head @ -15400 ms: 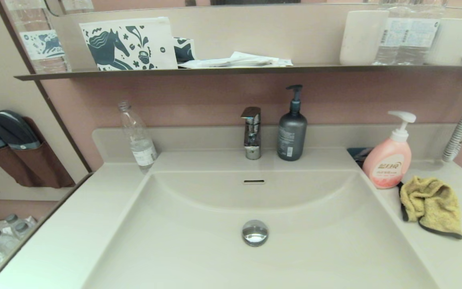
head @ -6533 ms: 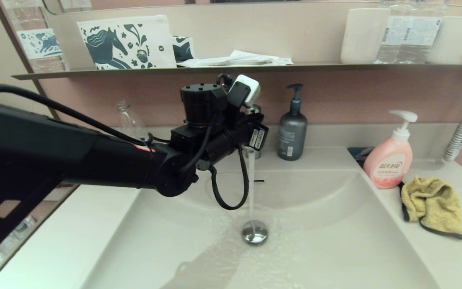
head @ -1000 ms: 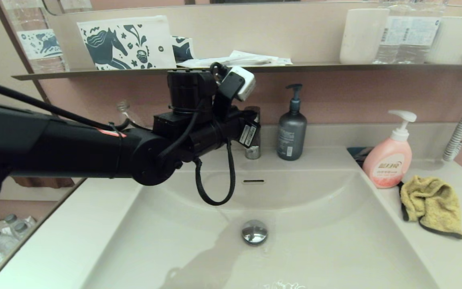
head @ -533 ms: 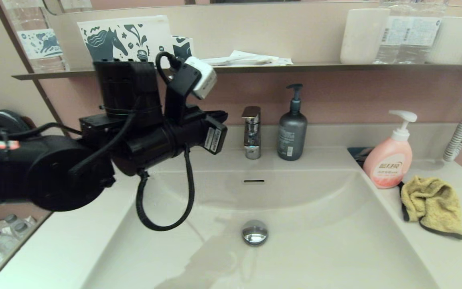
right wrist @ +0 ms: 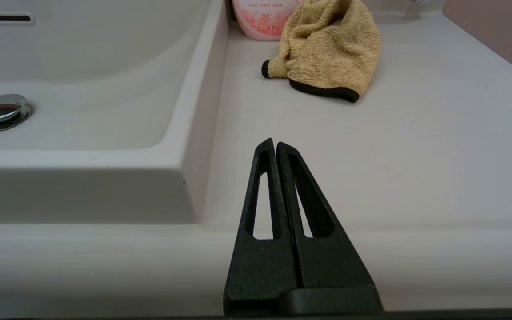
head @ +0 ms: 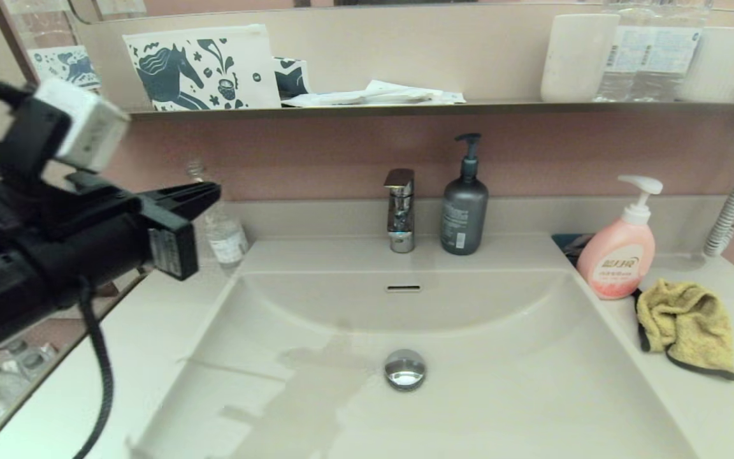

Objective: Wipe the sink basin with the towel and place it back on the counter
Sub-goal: Pick up the cloth

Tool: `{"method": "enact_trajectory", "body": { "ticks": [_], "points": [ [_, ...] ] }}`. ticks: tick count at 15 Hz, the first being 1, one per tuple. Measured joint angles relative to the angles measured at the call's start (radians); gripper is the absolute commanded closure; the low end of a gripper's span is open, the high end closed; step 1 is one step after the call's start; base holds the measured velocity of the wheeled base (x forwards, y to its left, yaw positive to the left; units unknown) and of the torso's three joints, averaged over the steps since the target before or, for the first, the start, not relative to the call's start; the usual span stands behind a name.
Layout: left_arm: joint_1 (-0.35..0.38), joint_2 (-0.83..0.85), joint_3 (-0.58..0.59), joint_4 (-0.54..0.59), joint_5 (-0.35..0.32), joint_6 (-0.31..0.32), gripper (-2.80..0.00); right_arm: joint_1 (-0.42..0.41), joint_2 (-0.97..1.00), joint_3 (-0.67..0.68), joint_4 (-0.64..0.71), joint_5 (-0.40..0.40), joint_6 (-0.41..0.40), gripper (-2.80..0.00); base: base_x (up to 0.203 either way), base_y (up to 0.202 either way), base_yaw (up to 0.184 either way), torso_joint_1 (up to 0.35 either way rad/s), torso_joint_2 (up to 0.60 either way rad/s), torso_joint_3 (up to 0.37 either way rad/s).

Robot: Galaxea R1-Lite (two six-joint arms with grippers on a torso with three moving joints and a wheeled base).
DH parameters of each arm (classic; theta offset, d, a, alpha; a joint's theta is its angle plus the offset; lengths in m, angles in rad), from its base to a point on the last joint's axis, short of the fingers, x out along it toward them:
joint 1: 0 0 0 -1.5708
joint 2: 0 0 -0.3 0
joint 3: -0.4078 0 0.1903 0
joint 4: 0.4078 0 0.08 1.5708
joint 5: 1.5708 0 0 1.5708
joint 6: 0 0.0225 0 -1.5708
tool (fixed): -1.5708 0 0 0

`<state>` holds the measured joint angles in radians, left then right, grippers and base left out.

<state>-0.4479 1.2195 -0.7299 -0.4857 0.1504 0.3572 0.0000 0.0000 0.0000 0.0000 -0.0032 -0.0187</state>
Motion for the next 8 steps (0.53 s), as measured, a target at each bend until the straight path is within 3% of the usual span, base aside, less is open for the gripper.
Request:
{"method": "enact_trajectory", "body": {
  "ticks": [4,8],
  "points": [
    [0.185,-0.278,0.153,0.015,0.003,0.003,0.00,0.000,0.000,0.000,0.000,0.000,0.000,0.00,0.000,0.000,0.000,0.000,0.00,0.000],
    [0.358,-0.568,0.260,0.125,0.000,0.004,0.00,0.000,0.000,0.000,0.000,0.000,0.000,0.00,0.000,0.000,0.000,0.000,0.00,0.000]
  ]
}}
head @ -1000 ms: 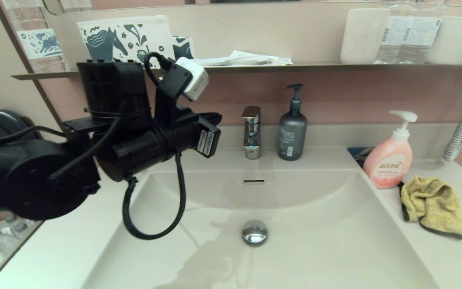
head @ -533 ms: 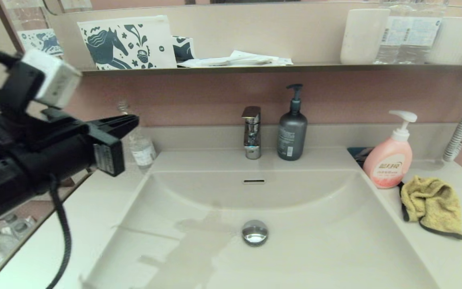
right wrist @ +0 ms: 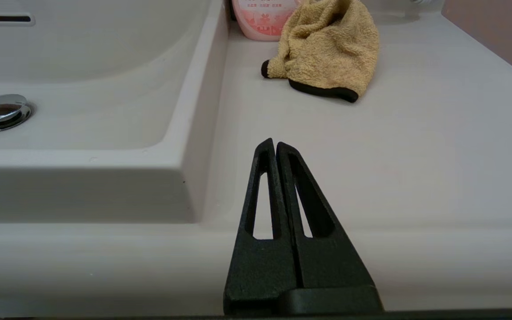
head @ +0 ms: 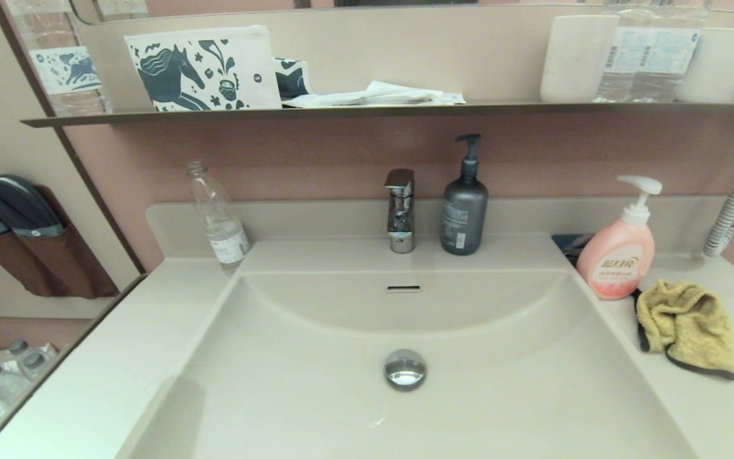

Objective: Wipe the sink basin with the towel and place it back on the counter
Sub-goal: Pick up the cloth

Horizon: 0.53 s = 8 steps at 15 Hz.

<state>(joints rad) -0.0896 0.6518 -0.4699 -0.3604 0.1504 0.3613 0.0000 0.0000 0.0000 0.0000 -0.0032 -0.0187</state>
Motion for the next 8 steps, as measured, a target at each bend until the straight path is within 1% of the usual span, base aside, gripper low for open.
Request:
{"method": "enact_trajectory", "body": {
  "ticks": [3,5,8],
  "points": [
    [0.076,-0.189,0.060,0.120,-0.003,-0.001,0.00,0.000,0.000,0.000,0.000,0.000,0.000,0.00,0.000,0.000,0.000,0.000,0.00,0.000],
    [0.095,-0.284,0.099,0.181,-0.008,-0.003,0.00,0.000,0.000,0.000,0.000,0.000,0.000,0.00,0.000,0.000,0.000,0.000,0.00,0.000],
    [0.102,-0.402,0.149,0.235,-0.019,-0.004,0.00,0.000,0.000,0.000,0.000,0.000,0.000,0.00,0.000,0.000,0.000,0.000,0.00,0.000]
  ]
}}
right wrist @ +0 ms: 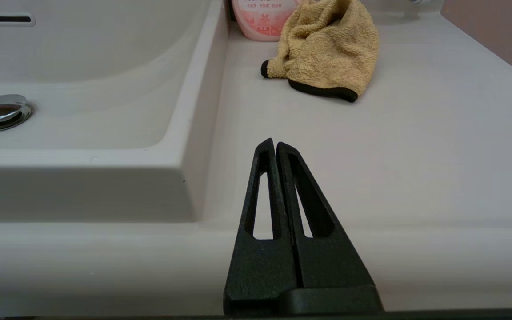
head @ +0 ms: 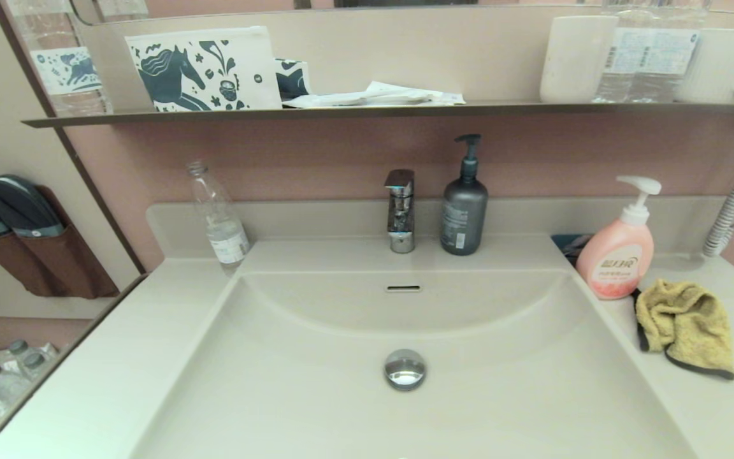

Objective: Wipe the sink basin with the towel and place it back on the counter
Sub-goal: Pick up the cloth

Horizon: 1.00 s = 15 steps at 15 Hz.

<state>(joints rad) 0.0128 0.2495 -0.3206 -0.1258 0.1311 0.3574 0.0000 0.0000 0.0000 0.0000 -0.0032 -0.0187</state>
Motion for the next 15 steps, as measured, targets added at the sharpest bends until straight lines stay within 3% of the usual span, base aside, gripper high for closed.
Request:
{"method": "enact_trajectory", "body": {
  "ticks": [5,9,12,15],
  "points": [
    [-0.002,-0.169,0.071,0.097,-0.029,-0.012,0.00,0.000,0.000,0.000,0.000,0.000,0.000,0.00,0.000,0.000,0.000,0.000,0.00,0.000],
    [-0.004,-0.235,0.116,0.126,-0.120,-0.156,0.00,0.000,0.000,0.000,0.000,0.000,0.000,0.00,0.000,0.000,0.000,0.000,0.00,0.000],
    [-0.004,-0.247,0.145,0.174,-0.142,-0.278,0.00,0.000,0.000,0.000,0.000,0.000,0.000,0.00,0.000,0.000,0.000,0.000,0.00,0.000],
    [-0.004,-0.249,0.196,0.172,-0.140,-0.296,0.00,0.000,0.000,0.000,0.000,0.000,0.000,0.00,0.000,0.000,0.000,0.000,0.00,0.000]
  ]
}}
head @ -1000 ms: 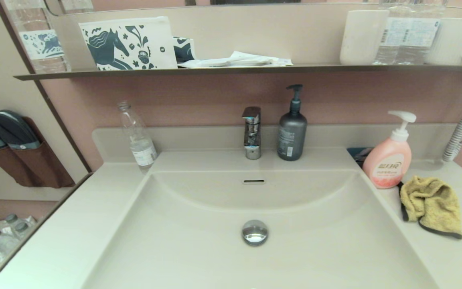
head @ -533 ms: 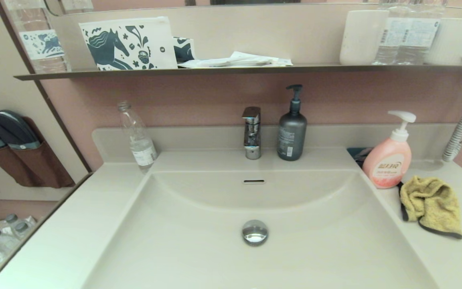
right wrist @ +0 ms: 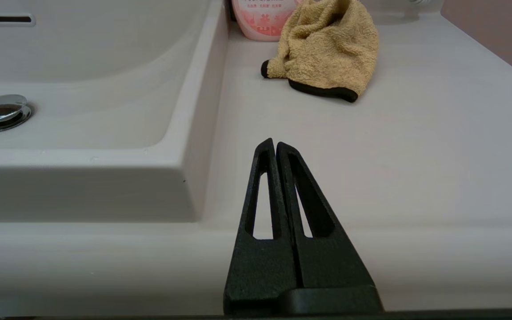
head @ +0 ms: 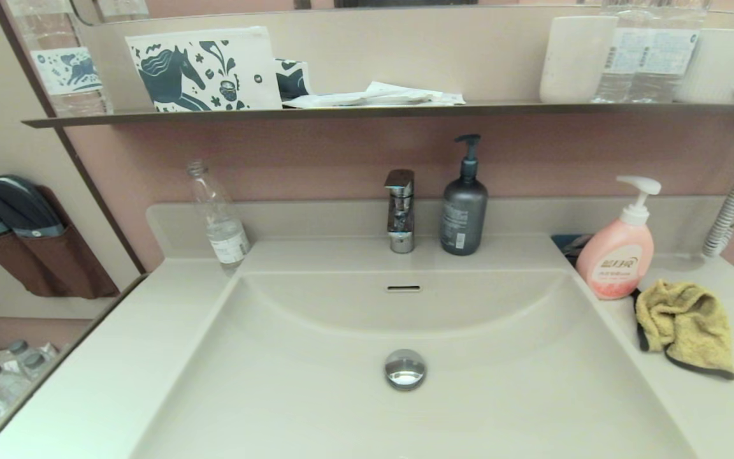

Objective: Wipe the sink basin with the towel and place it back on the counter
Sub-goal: Pick up the cloth

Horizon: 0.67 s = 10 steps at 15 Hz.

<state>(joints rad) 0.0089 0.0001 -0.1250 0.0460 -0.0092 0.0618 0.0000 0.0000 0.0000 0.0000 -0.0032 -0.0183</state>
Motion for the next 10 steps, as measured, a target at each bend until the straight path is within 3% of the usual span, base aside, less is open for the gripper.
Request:
{"method": "enact_trajectory", "body": {
  "ticks": [10],
  "points": [
    [0.000,-0.001,0.114,-0.023,-0.024,0.009,0.00,0.000,0.000,0.000,0.000,0.000,0.000,0.00,0.000,0.000,0.000,0.000,0.00,0.000]
  ]
}}
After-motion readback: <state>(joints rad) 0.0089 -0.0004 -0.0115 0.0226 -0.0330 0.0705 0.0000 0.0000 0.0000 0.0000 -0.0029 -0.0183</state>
